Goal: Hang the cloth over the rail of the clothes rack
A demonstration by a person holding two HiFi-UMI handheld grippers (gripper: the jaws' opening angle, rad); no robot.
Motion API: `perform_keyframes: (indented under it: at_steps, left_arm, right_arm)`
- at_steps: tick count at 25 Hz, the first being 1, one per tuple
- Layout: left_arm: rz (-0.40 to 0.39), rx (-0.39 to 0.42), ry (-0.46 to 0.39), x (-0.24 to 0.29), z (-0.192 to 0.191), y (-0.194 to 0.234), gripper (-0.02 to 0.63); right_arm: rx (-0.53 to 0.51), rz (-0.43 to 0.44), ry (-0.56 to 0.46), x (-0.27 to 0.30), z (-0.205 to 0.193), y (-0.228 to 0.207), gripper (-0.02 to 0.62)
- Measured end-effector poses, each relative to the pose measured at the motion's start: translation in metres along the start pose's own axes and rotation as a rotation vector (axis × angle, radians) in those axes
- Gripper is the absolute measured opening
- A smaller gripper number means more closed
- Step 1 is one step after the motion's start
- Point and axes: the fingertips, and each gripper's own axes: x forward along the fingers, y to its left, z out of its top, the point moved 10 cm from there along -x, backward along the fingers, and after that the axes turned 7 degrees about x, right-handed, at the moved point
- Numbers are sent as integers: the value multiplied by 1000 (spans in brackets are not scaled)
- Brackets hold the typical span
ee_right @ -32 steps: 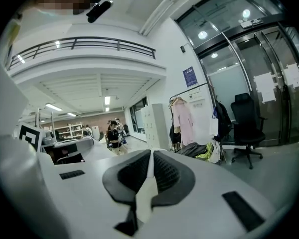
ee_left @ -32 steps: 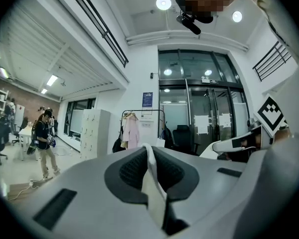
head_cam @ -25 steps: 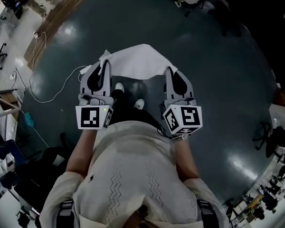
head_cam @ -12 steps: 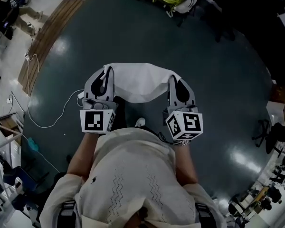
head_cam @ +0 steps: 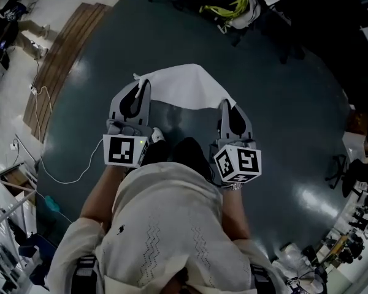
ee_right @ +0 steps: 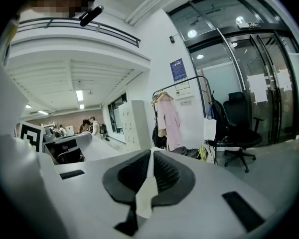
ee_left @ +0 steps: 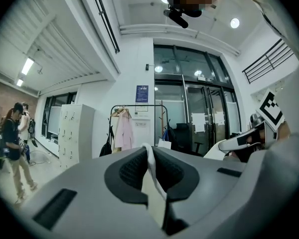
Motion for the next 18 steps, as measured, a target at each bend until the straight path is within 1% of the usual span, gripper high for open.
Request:
perform_keyframes:
  at_steps: [5, 11, 14, 18]
  left_arm:
    - [3, -11, 11, 28, -4, 23, 26]
    - [9, -14, 48, 75, -15, 44, 26]
    - [10, -7, 63, 118, -20, 51, 26]
    - [-1, 15, 84, 199, -20, 56, 26]
  right_arm:
    - [-7, -6, 7, 39, 12, -1, 23]
    - [2, -5, 10, 94, 25, -19, 23]
    - [13, 1, 29, 135, 33, -40, 23]
    - [14, 1, 47, 198, 58, -81, 23]
